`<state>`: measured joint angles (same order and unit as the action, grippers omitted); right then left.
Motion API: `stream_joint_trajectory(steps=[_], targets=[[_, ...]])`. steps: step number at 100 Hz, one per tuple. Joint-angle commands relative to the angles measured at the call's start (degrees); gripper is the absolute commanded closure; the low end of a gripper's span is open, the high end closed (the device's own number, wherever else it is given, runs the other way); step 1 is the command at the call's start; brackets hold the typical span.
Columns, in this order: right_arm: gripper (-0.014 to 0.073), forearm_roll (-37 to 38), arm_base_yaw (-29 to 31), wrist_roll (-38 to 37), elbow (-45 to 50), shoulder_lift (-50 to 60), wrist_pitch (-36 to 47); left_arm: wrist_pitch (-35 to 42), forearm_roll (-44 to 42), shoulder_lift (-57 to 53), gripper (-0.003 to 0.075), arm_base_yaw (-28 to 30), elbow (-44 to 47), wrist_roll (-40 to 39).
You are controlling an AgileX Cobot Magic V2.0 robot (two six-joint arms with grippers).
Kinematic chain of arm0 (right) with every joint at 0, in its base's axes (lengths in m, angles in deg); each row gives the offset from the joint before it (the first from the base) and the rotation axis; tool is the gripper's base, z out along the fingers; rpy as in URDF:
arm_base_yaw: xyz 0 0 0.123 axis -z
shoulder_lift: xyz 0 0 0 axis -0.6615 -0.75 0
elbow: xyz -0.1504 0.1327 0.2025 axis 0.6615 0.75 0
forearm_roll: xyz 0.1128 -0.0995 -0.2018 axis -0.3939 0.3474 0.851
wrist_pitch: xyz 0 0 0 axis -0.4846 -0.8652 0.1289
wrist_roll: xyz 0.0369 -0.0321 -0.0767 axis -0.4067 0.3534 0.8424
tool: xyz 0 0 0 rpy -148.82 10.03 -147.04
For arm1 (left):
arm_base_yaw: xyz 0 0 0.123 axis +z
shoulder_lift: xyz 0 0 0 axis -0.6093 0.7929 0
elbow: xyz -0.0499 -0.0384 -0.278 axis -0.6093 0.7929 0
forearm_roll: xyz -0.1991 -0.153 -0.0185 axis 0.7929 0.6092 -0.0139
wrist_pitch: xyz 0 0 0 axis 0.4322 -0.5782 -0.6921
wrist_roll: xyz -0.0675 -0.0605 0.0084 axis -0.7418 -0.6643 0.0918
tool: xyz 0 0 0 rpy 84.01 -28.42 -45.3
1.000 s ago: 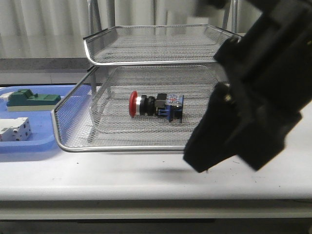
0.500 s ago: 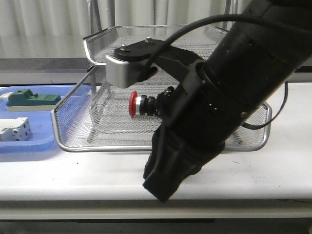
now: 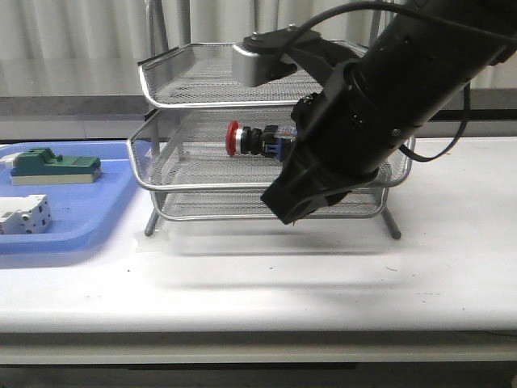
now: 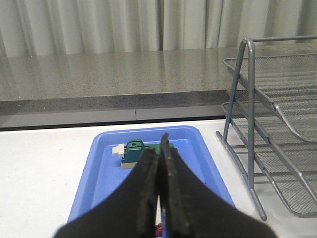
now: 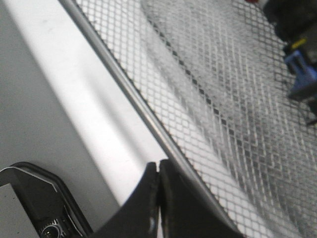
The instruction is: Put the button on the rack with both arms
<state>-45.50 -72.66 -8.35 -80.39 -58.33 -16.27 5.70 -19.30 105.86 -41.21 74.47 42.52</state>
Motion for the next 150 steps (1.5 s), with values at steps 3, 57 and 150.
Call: stream_joint_trajectory(steps=[3,57,150], targets=[[0.0661,0.37,2.19,0.57,-4.06,0.04,2.78,4.27,0.47,0.38,0.0740,0.14,-1.62,-0.45],[0.0654,0.47,4.44,-5.14,-5.46,6.19,-12.11,4.27,0.47,0.38,0.0740,0.14,-1.62,-0.45],[0.0654,22.99,22.41,-38.12,5.88,48.42,-27.74,4.27,0.47,0.38,0.0740,0.14,-1.62,-0.45]])
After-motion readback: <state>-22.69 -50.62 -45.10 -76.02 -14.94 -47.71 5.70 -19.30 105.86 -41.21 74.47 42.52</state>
